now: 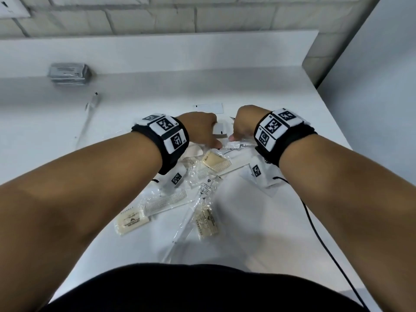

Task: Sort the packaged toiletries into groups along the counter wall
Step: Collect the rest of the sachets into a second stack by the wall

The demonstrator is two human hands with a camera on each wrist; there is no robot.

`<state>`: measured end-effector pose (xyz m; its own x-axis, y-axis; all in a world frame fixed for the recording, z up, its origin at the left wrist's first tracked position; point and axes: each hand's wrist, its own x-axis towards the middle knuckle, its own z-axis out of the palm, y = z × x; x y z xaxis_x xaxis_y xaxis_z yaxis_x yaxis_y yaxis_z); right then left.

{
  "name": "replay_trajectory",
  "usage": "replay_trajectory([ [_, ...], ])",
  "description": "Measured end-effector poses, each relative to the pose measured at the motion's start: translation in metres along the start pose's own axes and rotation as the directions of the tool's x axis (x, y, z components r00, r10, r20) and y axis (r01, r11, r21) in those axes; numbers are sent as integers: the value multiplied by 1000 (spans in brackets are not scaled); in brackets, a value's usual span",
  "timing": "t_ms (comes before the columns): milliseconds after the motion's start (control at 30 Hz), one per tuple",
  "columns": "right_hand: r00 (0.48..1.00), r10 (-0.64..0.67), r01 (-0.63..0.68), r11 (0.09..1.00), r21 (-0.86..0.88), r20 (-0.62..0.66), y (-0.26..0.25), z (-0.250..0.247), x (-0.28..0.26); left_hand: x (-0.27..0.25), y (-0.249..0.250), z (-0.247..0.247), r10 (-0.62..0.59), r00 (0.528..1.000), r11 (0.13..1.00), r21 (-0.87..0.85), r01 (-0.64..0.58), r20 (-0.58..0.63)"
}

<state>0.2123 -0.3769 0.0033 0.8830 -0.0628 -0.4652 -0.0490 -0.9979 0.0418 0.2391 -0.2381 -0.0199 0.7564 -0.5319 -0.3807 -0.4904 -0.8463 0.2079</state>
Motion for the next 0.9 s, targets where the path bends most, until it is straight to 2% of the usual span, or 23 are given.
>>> replay_trajectory([
  [100,1000,-11,11,999,-42,15,2,-2,5,3,0,-3,18,999,1000,17,-18,-35],
  [233,999,-26,27,998,-52,25,6,-1,10,3,-4,-2,-7,999,1000,-5,7,45],
  [367,1000,16,-15,997,74,-9,14,1,12,5,-9,2,-46,998,998,-43,48,52],
  [433,996,24,-4,971,238,-83,22,-2,9,2,-12,-2,-73,997,994,-78,74,25],
  [467,992,28,21,922,386,-122,28,-4,7,-1,-15,-7,-90,996,991,-94,90,4],
  [500,989,45,44,821,569,-141,34,-7,3,-4,-19,-14,-102,995,987,-129,99,-17],
  [567,991,82,49,499,865,-103,48,-8,-4,-7,-28,-30,-106,994,944,-318,89,-38],
  [600,992,95,38,417,908,-86,55,-9,-5,-8,-32,-37,-115,993,879,-468,90,-27],
  [633,991,100,39,423,905,-89,61,-8,-5,-9,-36,-43,-135,991,793,-601,99,-15],
  [667,990,93,50,485,873,-108,65,-8,-6,-8,-39,-49,-162,987,728,-677,107,-17],
  [700,988,68,78,567,820,-141,66,-8,-8,-4,-43,-54,-194,980,711,-695,111,-42],
  [767,976,-36,177,702,690,-214,62,-6,-14,9,-44,-59,-243,967,774,-615,148,-73],
  [833,953,-176,291,762,579,-246,46,-4,-24,21,-39,-61,-218,973,916,-361,176,-77],
  [900,933,-295,360,786,503,-207,26,3,-28,34,-29,-56,-168,983,979,-127,158,-73],
])
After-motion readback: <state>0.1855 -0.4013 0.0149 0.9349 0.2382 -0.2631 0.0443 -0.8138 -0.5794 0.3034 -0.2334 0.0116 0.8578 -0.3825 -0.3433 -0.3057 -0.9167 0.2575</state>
